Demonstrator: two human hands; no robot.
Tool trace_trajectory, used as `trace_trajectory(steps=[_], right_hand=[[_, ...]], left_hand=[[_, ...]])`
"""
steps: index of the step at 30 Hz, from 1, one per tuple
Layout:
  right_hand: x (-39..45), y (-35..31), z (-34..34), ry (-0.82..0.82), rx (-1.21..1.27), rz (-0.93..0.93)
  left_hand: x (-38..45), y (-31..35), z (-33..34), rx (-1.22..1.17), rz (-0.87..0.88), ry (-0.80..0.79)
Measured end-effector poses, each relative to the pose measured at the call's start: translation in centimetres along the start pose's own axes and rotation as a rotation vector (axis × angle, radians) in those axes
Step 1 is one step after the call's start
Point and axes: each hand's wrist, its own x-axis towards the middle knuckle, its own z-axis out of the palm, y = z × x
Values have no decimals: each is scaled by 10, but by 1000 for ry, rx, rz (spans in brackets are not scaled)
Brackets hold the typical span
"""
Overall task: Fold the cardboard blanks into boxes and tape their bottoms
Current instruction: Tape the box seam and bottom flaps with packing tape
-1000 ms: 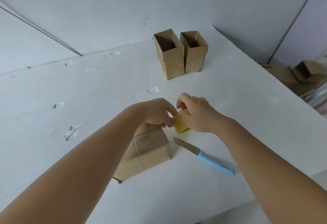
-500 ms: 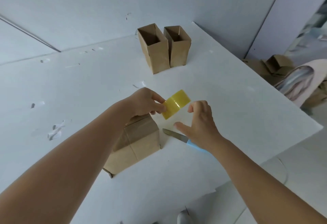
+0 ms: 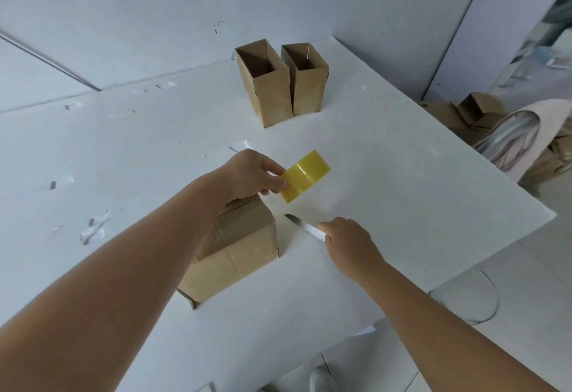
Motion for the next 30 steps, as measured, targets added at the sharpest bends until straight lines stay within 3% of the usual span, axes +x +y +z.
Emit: trace_trajectory(steps=[5,11,16,20,27,30], right_hand=[[-16,-4,-41,14,228,-34],[-41,-13,-80,127,294,-129],[-41,-34,-99,184,91,-178],[-38,-57,-108,96,-158,-126],[-33,-85,-115,25,-281,-74],[-26,-88,-102,-81,-323,-96]], left_hand=[[1,1,-1,-18,0,-7],[0,1,-1,-25,19,-2],[-1,3,-1,-22,29,13],[-2,2,-1,-30,30,32],[-1,-4,2,-27,50,38],[-1,-4,3,-35,58,51]])
